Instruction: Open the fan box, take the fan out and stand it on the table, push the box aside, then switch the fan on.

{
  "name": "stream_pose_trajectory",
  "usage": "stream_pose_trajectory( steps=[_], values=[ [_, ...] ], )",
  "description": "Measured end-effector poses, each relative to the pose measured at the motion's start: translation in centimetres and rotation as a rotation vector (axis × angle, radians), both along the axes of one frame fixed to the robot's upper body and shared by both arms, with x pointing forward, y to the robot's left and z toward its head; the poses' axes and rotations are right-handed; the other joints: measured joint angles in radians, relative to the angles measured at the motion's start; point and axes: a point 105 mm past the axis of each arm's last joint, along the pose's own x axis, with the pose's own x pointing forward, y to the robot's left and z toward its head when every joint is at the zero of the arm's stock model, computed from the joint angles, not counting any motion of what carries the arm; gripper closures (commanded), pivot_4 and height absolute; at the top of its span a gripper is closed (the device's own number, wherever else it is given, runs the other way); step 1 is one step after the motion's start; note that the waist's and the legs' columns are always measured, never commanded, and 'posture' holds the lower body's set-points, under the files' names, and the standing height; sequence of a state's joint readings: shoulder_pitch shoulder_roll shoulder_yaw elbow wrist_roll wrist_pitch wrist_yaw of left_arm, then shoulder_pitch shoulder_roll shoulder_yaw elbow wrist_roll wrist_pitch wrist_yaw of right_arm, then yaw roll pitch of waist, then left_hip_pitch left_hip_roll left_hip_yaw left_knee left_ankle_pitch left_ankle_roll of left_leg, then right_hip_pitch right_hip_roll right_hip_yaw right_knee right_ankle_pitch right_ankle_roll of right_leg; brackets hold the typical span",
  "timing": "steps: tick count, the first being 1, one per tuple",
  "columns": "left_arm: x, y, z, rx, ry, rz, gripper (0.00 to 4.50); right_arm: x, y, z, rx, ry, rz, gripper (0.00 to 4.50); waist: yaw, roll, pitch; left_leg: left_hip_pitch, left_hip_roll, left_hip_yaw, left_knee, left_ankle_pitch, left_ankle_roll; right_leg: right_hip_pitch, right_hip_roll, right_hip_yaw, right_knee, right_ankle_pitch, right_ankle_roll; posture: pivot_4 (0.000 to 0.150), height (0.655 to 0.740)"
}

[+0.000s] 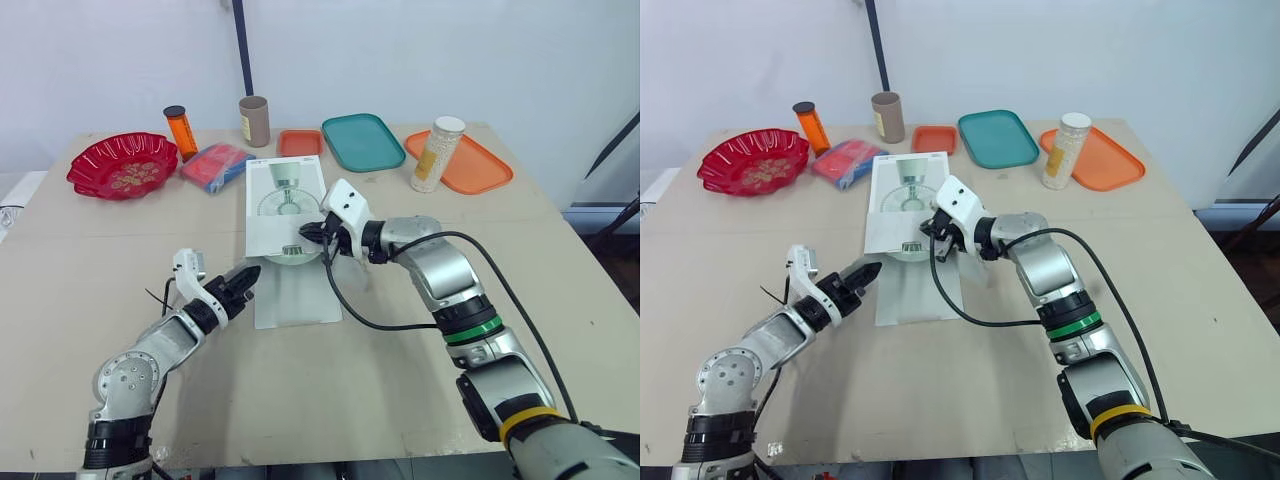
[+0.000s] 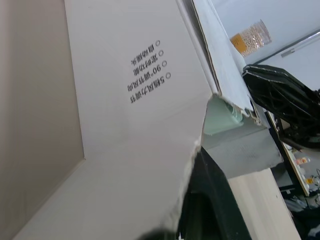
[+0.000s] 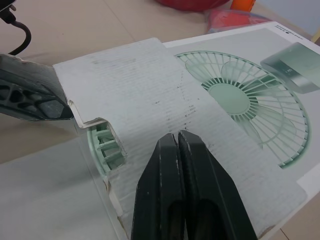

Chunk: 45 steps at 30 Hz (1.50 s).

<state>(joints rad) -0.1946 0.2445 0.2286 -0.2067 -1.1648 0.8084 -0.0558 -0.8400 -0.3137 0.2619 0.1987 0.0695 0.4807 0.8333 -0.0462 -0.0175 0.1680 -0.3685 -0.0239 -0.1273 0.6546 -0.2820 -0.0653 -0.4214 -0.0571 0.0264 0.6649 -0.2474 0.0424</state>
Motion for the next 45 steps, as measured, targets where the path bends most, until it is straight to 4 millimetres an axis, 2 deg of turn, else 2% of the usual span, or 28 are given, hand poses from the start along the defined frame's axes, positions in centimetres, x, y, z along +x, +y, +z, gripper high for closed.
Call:
stream_pose_trajectory(
  steps=[10, 18, 21, 26, 27, 29, 32, 34, 36, 39, 43, 45],
  values=[
    [0.8, 1.5, 0.3, 0.0, 0.002, 0.068, 4.5, -0.1, 0.2, 0.1, 0.01, 0.008, 0.004, 4.43, 0.0, 0.0, 0.0, 0.0, 0.0, 0.0, 0.0, 0.0, 0.0, 0.0, 0.0, 0.0, 0.0, 0.0, 0.0, 0.15, 0.74],
    [0.2, 1.9, 0.5, 0.032, -0.025, 0.037, 4.5, -0.1, 0.2, 0.1, 0.011, 0.008, 0.003, 4.43, -0.002, 0.0, 0.0, 0.0, 0.0, 0.0, 0.0, 0.0, -0.001, 0.0, 0.0, 0.0, 0.0, 0.0, 0.0, 0.15, 0.74],
    [-1.2, 2.8, 1.7, 0.044, -0.08, 0.004, 4.5, -0.2, 0.1, 0.0, 0.01, 0.011, 0.0, 4.43, -0.001, 0.0, 0.0, -0.001, 0.0, 0.0, 0.0, 0.0, -0.001, -0.001, 0.0, 0.0, 0.0, 0.0, 0.0, 0.15, 0.74],
    [-3.1, 3.6, 5.6, 0.064, -0.193, -0.067, 4.5, -0.2, 0.1, 0.0, 0.011, 0.013, 0.0, 4.43, -0.001, 0.0, 0.0, -0.001, 0.0, 0.0, 0.0, 0.0, -0.001, -0.001, 0.0, 0.0, 0.0, 0.0, 0.0, 0.15, 0.74],
    [-3.8, 3.9, 7.0, 0.089, -0.224, -0.093, 4.5, -0.3, 0.1, 0.1, 0.01, 0.012, 0.001, 4.43, -0.001, 0.0, 0.0, -0.001, 0.0, -0.001, 0.0, 0.0, -0.001, -0.001, 0.0, 0.0, 0.0, 0.0, 0.0, 0.15, 0.74],
    [-4.2, 4.2, 8.2, 0.093, -0.246, -0.108, 4.5, -0.3, 0.1, 0.1, 0.01, 0.009, 0.003, 4.43, 0.0, 0.0, 0.0, -0.001, 0.0, 0.0, 0.0, 0.0, -0.001, -0.001, 0.0, 0.0, 0.0, 0.0, 0.0, 0.15, 0.74],
    [-5.0, 4.4, 8.2, 0.086, -0.2, -0.123, 4.5, -0.3, 0.1, 0.1, 0.007, 0.011, 0.007, 4.43, -0.002, -0.001, 0.001, -0.001, 0.001, 0.0, -0.001, 0.0, -0.001, -0.001, 0.0, 0.0, 0.0, 0.0, 0.0, 0.15, 0.74],
    [-6.2, 4.3, 6.7, 0.005, -0.104, -0.115, 4.5, -0.3, -0.2, 0.1, 0.0, 0.012, 0.008, 4.43, -0.002, 0.0, 0.001, 0.0, 0.001, 0.001, -0.001, 0.0, 0.0, -0.001, 0.0, 0.002, 0.0, 0.0, 0.0, 0.15, 0.74],
    [-6.7, 3.3, 4.8, -0.069, -0.011, -0.123, 4.5, -0.3, -0.2, 0.1, -0.001, 0.012, 0.01, 4.43, 0.001, -0.001, 0.001, 0.0, 0.001, 0.0, -0.001, 0.0, -0.001, -0.001, 0.0, 0.001, 0.0, 0.0, 0.0, 0.15, 0.74],
    [-6.6, 1.5, 4.6, -0.163, 0.009, -0.135, 4.5, -0.4, -0.1, 0.1, 0.001, 0.014, 0.015, 4.43, 0.01, -0.001, 0.001, 0.0, 0.0, 0.0, 0.0, 0.0, -0.001, 0.0, 0.0, 0.001, 0.0, 0.001, 0.0, 0.15, 0.74],
    [-5.4, -0.3, 4.6, -0.257, 0.025, -0.121, 3.34, -0.4, 0.0, 0.0, -0.001, 0.016, 0.018, 4.5, 0.013, -0.001, 0.0, 0.0, 0.0, 0.0, 0.0, 0.001, -0.003, 0.0, 0.0, 0.001, -0.001, 0.001, 0.0, 0.15, 0.74],
    [-4.8, -0.2, 4.3, -0.286, 0.042, -0.097, 2.65, -0.4, 0.0, 0.0, -0.002, 0.016, 0.017, 4.5, 0.012, -0.001, 0.0, 0.0, 0.0, 0.002, 0.0, 0.001, -0.003, -0.001, 0.0, 0.002, -0.001, 0.001, 0.0, 0.15, 0.74]
  ],
)
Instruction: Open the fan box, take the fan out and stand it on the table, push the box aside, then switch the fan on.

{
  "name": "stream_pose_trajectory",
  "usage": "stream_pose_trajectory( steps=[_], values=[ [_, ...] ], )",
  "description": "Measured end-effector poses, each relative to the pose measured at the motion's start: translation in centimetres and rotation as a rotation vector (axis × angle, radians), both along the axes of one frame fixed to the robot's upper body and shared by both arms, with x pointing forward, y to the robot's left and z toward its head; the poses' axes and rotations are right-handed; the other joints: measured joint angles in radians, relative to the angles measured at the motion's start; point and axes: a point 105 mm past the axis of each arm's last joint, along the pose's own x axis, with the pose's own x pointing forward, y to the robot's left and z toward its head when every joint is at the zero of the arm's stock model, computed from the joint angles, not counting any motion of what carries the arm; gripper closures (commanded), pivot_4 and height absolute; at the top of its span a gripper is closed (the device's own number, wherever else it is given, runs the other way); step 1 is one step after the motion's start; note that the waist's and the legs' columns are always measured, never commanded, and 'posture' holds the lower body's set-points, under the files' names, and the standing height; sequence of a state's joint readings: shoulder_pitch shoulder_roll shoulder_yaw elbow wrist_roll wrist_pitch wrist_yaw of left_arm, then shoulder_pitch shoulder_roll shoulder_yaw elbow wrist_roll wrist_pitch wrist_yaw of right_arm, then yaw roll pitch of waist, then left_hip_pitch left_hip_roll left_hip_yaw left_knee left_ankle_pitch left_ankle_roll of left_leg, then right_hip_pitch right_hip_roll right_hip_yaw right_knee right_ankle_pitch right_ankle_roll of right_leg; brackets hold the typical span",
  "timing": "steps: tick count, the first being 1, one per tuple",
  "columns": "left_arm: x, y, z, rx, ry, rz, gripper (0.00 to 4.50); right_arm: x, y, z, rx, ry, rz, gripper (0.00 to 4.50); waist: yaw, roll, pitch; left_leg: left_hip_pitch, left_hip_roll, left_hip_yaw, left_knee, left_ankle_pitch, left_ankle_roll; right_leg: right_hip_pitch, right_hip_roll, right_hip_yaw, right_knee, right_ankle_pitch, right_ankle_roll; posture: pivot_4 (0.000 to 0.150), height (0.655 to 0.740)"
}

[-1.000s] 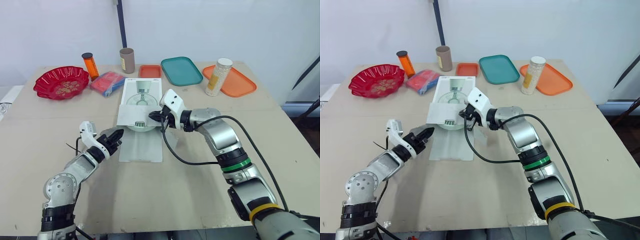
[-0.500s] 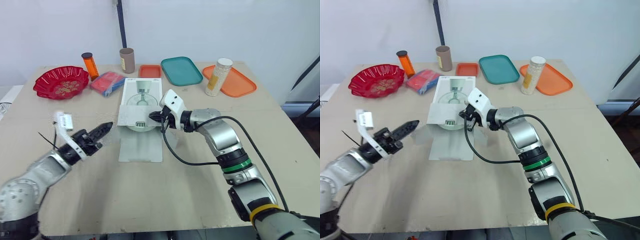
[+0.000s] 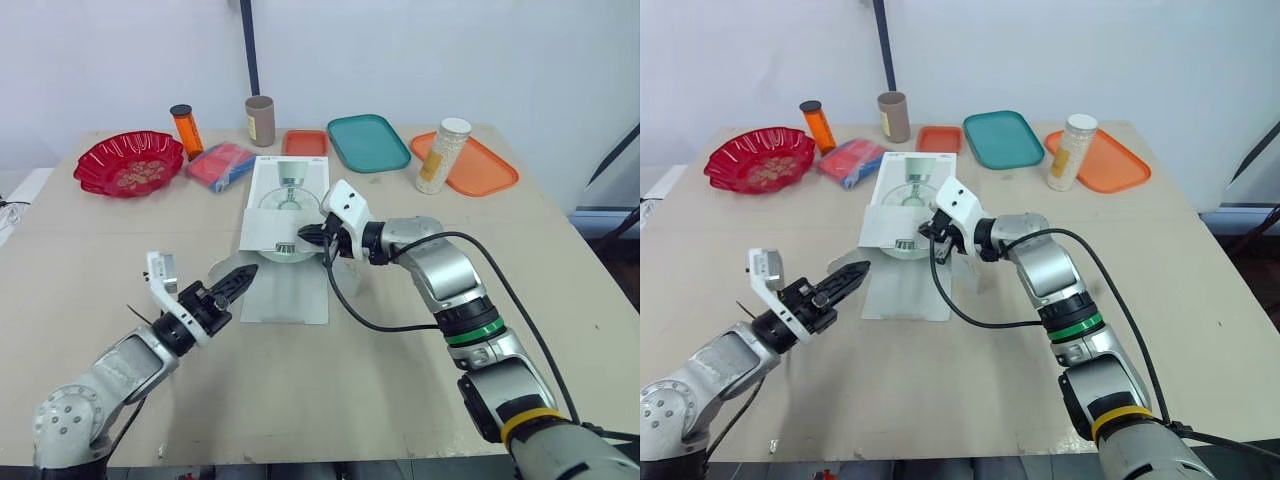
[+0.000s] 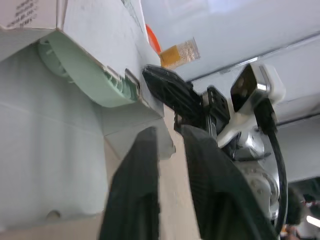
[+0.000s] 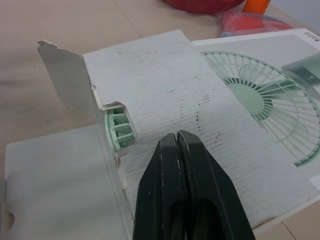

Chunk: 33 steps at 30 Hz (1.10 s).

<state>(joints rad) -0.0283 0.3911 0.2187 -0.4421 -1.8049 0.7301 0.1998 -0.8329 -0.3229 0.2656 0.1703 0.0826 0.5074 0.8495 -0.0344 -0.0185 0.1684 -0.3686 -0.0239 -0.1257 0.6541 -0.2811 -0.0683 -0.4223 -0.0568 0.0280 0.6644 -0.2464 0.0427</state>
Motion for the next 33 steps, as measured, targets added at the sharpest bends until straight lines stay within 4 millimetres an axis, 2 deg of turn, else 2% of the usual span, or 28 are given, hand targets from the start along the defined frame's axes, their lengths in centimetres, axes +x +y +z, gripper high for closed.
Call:
stream_pose_trajectory(
  steps=[3, 7, 11, 23, 33],
  values=[
    [0.6, 0.1, -1.5, -0.024, 0.065, 0.025, 1.6, 0.0, -0.1, 0.0, -0.002, -0.001, -0.003, 4.5, -0.002, 0.0, 0.0, 0.0, 0.0, 0.001, 0.0, 0.0, 0.0, 0.0, 0.0, 0.0, 0.0, 0.0, 0.0, 0.15, 0.74],
    [0.6, 0.1, -2.0, -0.009, 0.075, 0.033, 0.26, 0.1, -0.1, 0.0, -0.003, -0.001, -0.006, 4.5, -0.001, 0.0, 0.0, 0.0, 0.0, 0.0, 0.0, 0.0, 0.0, 0.0, 0.0, 0.0, 0.0, 0.0, 0.0, 0.15, 0.74],
    [1.0, -0.5, -1.9, -0.053, 0.078, 0.033, 0.26, 0.1, -0.1, 0.0, -0.004, -0.003, -0.01, 4.5, 0.0, 0.0, 0.0, 0.0, 0.0, 0.0, 0.0, 0.0, 0.0, 0.0, 0.0, 0.0, 0.0, 0.0, 0.0, 0.15, 0.74],
    [3.3, -1.9, -3.8, -0.098, 0.126, -0.005, 0.26, 0.2, -0.3, -0.1, -0.009, -0.005, -0.018, 4.5, -0.001, 0.0, 0.0, 0.0, 0.0, 0.0, 0.0, 0.0, 0.0, 0.0, 0.0, 0.0, 0.0, 0.0, 0.0, 0.15, 0.74],
    [3.9, -3.0, -4.4, -0.108, 0.128, -0.041, 0.26, 0.2, -0.4, -0.1, -0.01, -0.003, -0.027, 4.5, -0.001, 0.0, 0.0, 0.0, 0.0, 0.0, 0.0, 0.0, 0.0, 0.0, 0.0, 0.0, 0.0, 0.0, 0.0, 0.15, 0.74]
  ],
)
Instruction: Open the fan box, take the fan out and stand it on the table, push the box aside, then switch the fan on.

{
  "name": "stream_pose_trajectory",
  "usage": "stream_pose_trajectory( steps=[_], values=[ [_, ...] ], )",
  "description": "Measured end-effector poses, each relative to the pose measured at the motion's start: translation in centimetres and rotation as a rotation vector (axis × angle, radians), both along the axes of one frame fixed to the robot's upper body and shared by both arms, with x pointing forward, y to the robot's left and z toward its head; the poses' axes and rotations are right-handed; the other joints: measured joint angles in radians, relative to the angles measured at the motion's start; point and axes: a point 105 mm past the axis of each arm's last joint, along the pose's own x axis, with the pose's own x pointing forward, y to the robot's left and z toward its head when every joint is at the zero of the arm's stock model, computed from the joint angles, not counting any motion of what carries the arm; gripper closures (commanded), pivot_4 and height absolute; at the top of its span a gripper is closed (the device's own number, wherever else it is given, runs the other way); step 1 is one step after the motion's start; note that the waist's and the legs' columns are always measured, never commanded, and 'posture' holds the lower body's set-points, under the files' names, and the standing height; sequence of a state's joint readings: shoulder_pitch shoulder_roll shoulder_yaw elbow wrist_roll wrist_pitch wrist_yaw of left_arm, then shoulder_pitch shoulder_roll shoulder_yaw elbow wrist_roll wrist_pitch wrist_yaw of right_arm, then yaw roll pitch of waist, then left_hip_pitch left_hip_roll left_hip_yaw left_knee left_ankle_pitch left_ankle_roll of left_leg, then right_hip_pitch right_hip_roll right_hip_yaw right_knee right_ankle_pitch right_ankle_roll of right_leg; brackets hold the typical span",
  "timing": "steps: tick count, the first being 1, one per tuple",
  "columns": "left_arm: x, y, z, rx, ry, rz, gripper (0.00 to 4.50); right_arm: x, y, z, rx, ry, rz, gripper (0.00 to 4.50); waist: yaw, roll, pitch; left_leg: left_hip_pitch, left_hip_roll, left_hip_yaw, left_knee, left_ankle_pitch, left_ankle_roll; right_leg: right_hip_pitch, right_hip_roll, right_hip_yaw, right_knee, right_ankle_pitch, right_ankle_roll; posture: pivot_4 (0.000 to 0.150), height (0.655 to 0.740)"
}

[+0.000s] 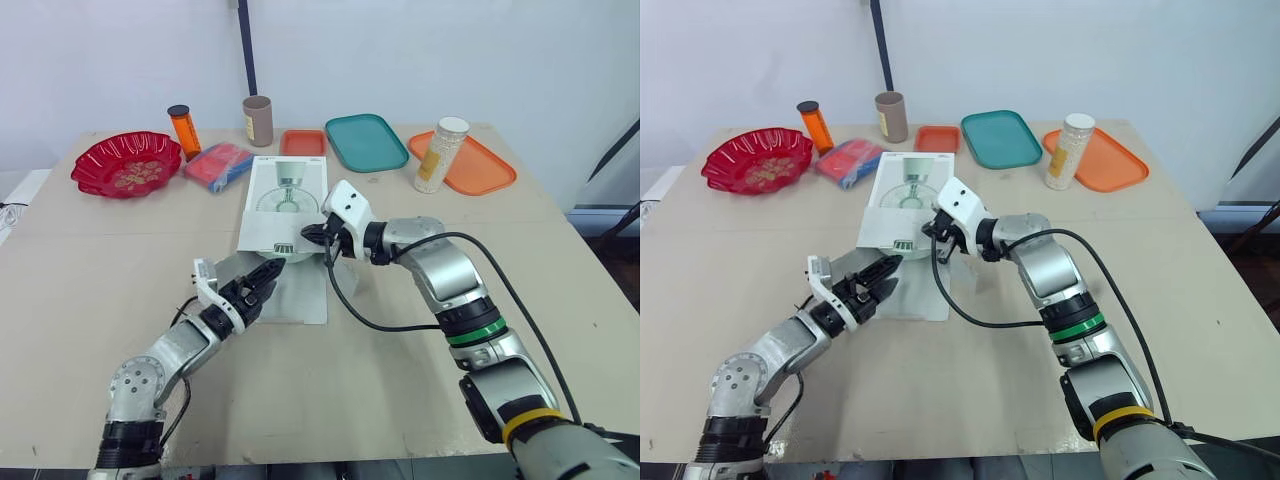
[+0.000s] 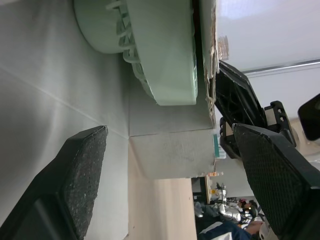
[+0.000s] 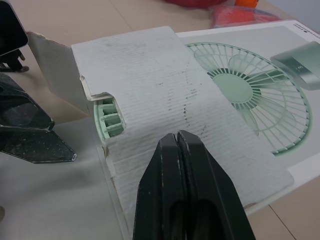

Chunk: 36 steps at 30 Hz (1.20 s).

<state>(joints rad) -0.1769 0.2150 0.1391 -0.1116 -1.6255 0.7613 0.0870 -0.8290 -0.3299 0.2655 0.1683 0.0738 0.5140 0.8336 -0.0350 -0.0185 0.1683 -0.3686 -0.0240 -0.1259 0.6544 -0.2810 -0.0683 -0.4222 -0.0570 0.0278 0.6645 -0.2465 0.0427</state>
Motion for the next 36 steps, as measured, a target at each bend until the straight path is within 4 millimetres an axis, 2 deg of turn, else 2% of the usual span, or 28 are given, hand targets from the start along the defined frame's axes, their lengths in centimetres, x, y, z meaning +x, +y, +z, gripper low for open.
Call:
stream_pose_trajectory(
  steps=[16, 32, 33, 36],
  values=[
    [1.4, -0.3, 0.3, -0.049, -0.007, 0.034, 0.26, -0.2, -0.1, 0.0, -0.001, -0.005, -0.005, 4.5, 0.0, 0.0, 0.0, 0.0, 0.0, 0.0, 0.0, 0.0, 0.0, 0.0, 0.0, 0.0, 0.0, 0.0, 0.0, 0.15, 0.74],
    [1.7, -0.4, 0.1, -0.074, 0.007, 0.049, 0.26, -0.5, -0.3, -0.1, -0.003, -0.006, -0.012, 4.5, 0.0, 0.0, 0.0, 0.0, 0.0, 0.0, 0.0, 0.0, 0.0, 0.0, 0.0, 0.0, 0.0, 0.0, 0.0, 0.15, 0.74],
    [1.7, -0.4, 0.1, -0.078, 0.006, 0.049, 0.65, -0.5, -0.3, -0.2, -0.003, -0.005, -0.013, 4.5, 0.0, 0.0, 0.0, 0.0, 0.0, 0.0, 0.0, 0.0, 0.0, 0.0, 0.0, 0.0, 0.0, 0.0, 0.0, 0.15, 0.74],
    [1.8, -0.3, 0.3, -0.087, 0.001, 0.05, 1.23, -0.5, -0.3, -0.2, -0.003, -0.004, -0.015, 4.5, 0.0, 0.0, 0.0, 0.0, 0.0, 0.0, 0.0, 0.0, 0.0, 0.0, 0.0, 0.0, 0.0, 0.0, 0.0, 0.15, 0.74]
  ],
)
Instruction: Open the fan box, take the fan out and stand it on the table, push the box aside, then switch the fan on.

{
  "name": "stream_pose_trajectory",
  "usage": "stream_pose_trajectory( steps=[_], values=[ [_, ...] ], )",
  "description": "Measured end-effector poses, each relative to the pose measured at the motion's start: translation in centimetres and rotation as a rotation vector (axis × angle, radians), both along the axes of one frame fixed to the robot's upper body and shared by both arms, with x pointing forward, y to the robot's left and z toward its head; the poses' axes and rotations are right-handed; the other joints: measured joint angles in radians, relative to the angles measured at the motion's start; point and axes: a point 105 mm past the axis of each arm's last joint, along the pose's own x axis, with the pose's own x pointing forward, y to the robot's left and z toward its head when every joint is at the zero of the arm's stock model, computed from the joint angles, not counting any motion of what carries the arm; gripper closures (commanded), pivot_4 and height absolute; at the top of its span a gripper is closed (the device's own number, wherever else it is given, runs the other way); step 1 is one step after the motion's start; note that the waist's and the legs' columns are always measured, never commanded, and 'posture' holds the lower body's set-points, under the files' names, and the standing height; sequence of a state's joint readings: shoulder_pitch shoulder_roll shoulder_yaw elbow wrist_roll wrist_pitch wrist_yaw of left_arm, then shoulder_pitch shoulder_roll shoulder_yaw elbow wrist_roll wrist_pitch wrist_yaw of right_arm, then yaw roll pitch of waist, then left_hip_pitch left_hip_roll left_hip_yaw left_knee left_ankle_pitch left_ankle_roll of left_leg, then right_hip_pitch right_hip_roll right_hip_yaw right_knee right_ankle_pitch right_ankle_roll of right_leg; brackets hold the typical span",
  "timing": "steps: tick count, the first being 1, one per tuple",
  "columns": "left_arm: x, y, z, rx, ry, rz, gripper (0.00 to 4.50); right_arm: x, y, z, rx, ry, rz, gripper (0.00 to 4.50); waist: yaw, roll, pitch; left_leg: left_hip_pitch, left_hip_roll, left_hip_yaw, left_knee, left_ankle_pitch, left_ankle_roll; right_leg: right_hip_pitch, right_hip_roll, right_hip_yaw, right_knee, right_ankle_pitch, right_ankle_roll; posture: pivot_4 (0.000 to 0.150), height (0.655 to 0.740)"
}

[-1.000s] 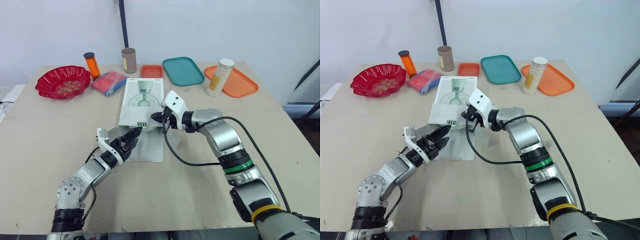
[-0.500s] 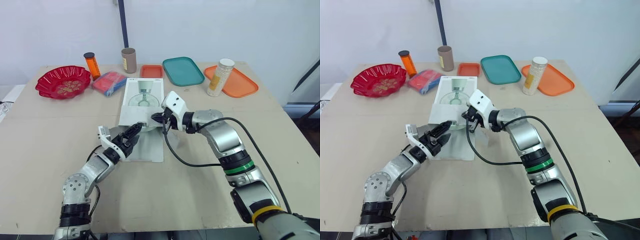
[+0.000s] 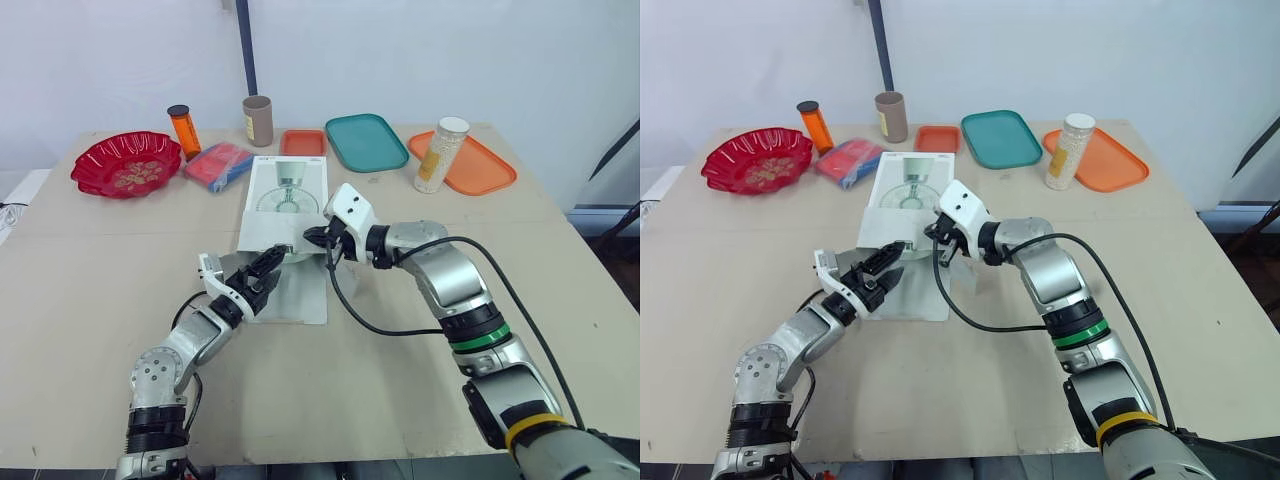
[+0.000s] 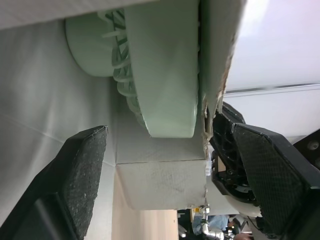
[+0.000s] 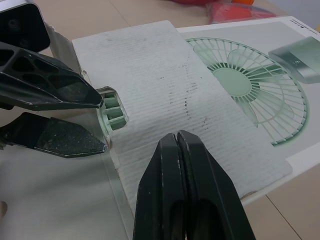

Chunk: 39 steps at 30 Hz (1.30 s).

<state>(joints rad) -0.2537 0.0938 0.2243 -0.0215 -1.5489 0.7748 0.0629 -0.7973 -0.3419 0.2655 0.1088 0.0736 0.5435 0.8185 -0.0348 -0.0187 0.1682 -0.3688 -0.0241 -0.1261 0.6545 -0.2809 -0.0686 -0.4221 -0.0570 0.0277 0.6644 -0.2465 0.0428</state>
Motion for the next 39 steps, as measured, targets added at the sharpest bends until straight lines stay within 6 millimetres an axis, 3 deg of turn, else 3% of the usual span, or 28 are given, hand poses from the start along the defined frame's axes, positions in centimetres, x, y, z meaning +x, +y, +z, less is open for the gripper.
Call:
stream_pose_trajectory(
  steps=[1, 12, 16, 18, 32, 39],
  values=[
    [0.0, 0.0, 0.0, 0.0, 0.0, -0.001, 1.42, 0.0, 0.0, 0.0, 0.0, 0.0, 0.0, 4.5, 0.0, 0.0, 0.0, 0.0, 0.0, 0.0, 0.0, 0.0, 0.0, 0.0, 0.0, 0.0, 0.0, 0.0, 0.0, 0.15, 0.74],
    [0.4, -0.2, -0.5, -0.004, 0.025, -0.011, 1.42, 0.0, -0.1, 0.0, 0.002, -0.002, -0.011, 4.5, 0.0, 0.0, 0.0, 0.0, 0.0, 0.0, 0.0, 0.0, 0.0, 0.0, 0.0, 0.0, 0.0, 0.0, 0.0, 0.15, 0.74],
    [0.6, -0.2, -0.5, -0.016, 0.028, -0.011, 2.37, 0.0, -0.1, 0.0, 0.002, -0.004, -0.014, 4.5, 0.0, 0.0, 0.0, 0.0, 0.0, 0.0, 0.0, 0.0, 0.0, 0.0, 0.0, 0.0, 0.0, 0.0, 0.0, 0.15, 0.74],
    [0.7, -0.4, -0.2, -0.027, 0.017, -0.013, 3.1, 0.0, -0.2, 0.0, 0.001, -0.006, -0.017, 4.5, 0.0, 0.0, 0.0, 0.0, 0.0, 0.0, 0.0, 0.0, 0.0, 0.0, 0.0, 0.0, 0.0, 0.0, 0.0, 0.15, 0.74],
    [0.8, -0.3, -0.1, -0.032, 0.008, -0.02, 3.1, -0.1, -0.4, 0.0, -0.002, -0.01, -0.024, 4.5, 0.0, 0.0, 0.0, 0.0, 0.0, 0.0, 0.0, 0.0, 0.0, 0.001, 0.0, 0.0, 0.0, 0.0, 0.0, 0.15, 0.74],
    [-0.4, 0.8, -0.4, -0.02, 0.012, -0.031, 3.1, -0.1, -0.4, 0.0, -0.002, -0.011, -0.024, 4.5, -0.003, 0.0, 0.0, 0.0, 0.0, 0.0, 0.0, 0.0, 0.0, 0.0, 0.0, 0.0, 0.0, 0.0, 0.0, 0.15, 0.74]
  ],
)
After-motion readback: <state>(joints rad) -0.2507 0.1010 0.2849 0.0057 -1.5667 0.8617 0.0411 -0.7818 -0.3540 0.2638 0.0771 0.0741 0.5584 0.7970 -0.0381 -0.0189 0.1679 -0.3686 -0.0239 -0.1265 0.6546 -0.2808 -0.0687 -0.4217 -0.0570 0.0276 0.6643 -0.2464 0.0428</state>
